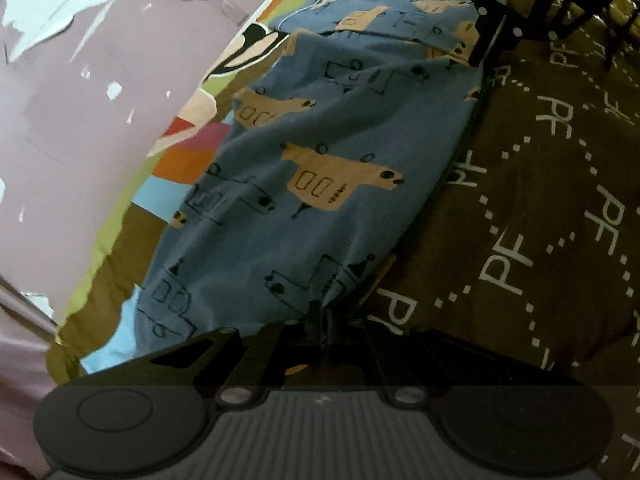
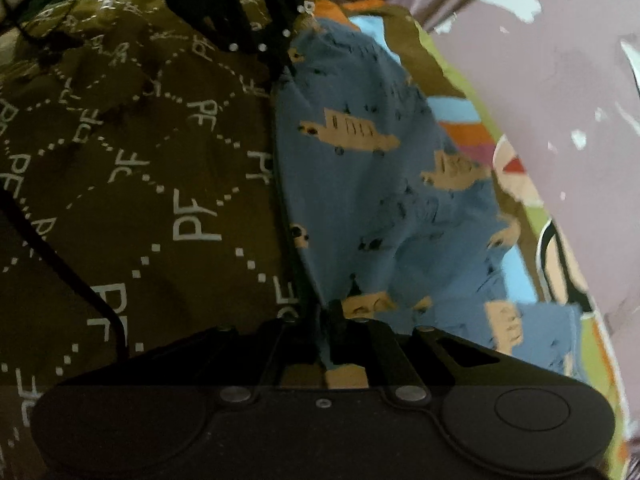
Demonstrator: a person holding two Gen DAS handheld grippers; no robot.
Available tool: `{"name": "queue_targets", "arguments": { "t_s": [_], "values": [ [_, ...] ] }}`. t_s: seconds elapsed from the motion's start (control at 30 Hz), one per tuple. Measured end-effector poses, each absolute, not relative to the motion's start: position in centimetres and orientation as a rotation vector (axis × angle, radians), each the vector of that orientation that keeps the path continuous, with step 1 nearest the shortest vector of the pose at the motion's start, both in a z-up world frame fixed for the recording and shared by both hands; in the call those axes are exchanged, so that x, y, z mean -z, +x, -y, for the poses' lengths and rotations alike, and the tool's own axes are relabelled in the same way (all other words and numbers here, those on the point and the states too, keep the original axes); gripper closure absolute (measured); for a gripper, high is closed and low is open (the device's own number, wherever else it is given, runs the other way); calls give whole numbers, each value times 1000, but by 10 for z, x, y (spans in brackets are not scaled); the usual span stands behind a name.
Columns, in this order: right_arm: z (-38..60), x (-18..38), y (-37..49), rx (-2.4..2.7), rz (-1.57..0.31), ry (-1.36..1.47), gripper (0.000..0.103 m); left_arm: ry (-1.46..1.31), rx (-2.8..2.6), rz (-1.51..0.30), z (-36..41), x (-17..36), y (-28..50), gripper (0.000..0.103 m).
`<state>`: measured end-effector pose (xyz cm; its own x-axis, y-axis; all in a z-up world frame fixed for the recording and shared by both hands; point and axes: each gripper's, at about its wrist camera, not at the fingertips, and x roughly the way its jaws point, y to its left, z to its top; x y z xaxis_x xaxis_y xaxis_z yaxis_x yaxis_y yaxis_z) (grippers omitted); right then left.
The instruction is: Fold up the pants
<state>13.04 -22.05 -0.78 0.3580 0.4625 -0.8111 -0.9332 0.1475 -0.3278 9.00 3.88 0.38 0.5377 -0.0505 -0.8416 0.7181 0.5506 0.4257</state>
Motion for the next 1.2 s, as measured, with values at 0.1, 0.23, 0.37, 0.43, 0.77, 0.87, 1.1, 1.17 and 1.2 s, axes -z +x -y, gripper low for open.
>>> {"name": "queue_targets", "arguments": {
  "t_s": [0.1,0.23,0.37,0.43,0.77,0.87,1.1,1.17,1.2],
  "values": [
    [228,0,135,-1082,-642,-877,68,779,547,-926,-43,-10,97,83],
    [254,-12,151,-1017,-654,-810,32,529,539,-950,-48,-30,107,28],
    [293,-20,178,-859,-673,-715,8,349,543,-940,-32,-52,127,3],
    [312,-23,194,-768,-693,-643,2,284,578,-937,-16,-61,141,0],
    [383,-20,283,-491,-796,-211,1,117,688,-973,101,-50,201,1],
    [386,-25,301,-532,-788,-161,1,-2,690,-926,112,-34,206,3],
    [370,-30,327,-623,-795,-114,3,-343,555,-897,101,0,215,13],
    [364,-29,332,-643,-804,-99,4,-405,519,-929,97,9,220,19],
    [362,-29,335,-656,-809,-91,4,-439,504,-932,93,12,220,19]
  ]
}}
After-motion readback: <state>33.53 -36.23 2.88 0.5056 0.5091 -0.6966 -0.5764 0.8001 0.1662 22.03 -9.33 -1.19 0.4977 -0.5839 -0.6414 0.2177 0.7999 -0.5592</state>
